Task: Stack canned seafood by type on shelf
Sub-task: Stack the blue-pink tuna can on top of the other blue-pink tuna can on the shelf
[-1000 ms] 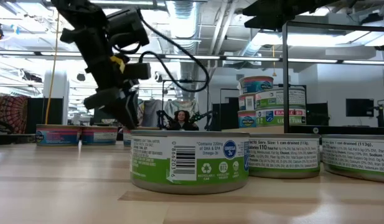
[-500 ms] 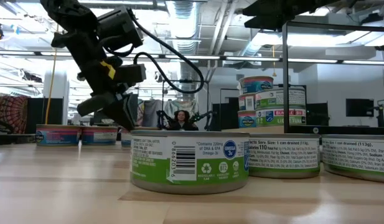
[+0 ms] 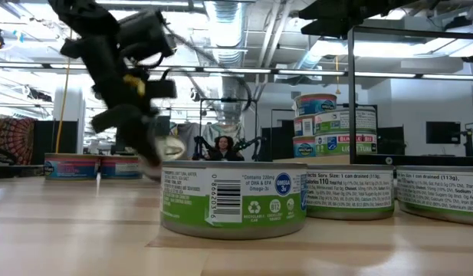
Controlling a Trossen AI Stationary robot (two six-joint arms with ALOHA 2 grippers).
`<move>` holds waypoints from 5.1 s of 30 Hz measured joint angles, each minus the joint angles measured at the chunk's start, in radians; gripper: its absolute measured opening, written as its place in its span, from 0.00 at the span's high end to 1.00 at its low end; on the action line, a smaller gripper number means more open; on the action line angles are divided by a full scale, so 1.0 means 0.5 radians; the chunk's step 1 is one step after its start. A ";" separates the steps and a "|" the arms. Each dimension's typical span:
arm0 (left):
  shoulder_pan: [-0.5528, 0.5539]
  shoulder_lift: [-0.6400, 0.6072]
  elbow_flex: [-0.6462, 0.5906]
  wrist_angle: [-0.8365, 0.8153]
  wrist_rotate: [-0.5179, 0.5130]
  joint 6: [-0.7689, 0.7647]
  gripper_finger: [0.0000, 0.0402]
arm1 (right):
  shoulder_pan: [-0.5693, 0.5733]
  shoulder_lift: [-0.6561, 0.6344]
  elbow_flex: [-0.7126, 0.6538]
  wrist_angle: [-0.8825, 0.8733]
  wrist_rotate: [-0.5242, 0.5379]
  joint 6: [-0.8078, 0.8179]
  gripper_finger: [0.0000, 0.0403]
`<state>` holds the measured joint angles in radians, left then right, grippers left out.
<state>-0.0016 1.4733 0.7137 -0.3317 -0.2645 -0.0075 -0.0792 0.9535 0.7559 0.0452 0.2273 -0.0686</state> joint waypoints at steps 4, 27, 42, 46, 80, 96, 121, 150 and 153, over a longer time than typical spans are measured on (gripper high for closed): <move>-0.055 0.005 -0.012 -0.040 0.038 -0.042 1.00 | 0.000 0.000 0.000 -0.001 0.000 0.006 0.19; -0.136 0.028 0.818 -0.520 0.307 0.169 0.77 | 0.000 0.002 0.000 -0.090 -0.003 0.026 0.19; -0.091 0.875 1.690 -1.559 0.253 1.135 0.20 | 0.002 0.005 0.000 -0.153 -0.003 0.068 0.19; -0.089 1.016 1.771 -1.667 0.071 1.451 0.21 | 0.002 0.005 0.000 -0.152 -0.004 0.038 0.19; 0.296 0.704 1.801 -1.490 0.295 1.166 0.55 | 0.015 -0.327 -0.039 -0.459 0.082 0.100 0.19; 0.771 0.590 1.802 0.168 1.409 -0.221 0.55 | -0.117 -0.867 -0.427 -0.338 0.126 0.138 0.19; 0.789 1.138 2.023 0.749 1.635 -1.068 0.51 | -0.105 -0.924 -0.427 -0.349 0.120 0.115 0.19; 0.805 1.151 2.128 0.384 1.440 -0.896 0.30 | -0.089 -0.925 -0.427 -0.341 0.120 0.122 0.19; 0.805 1.151 2.206 0.251 1.395 -0.766 0.28 | -0.089 -0.924 -0.427 -0.341 0.120 0.121 0.19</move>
<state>0.4007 2.0487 1.8169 -0.2063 0.4330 -0.3902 -0.1238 0.4913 0.5423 -0.1253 0.2874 -0.0080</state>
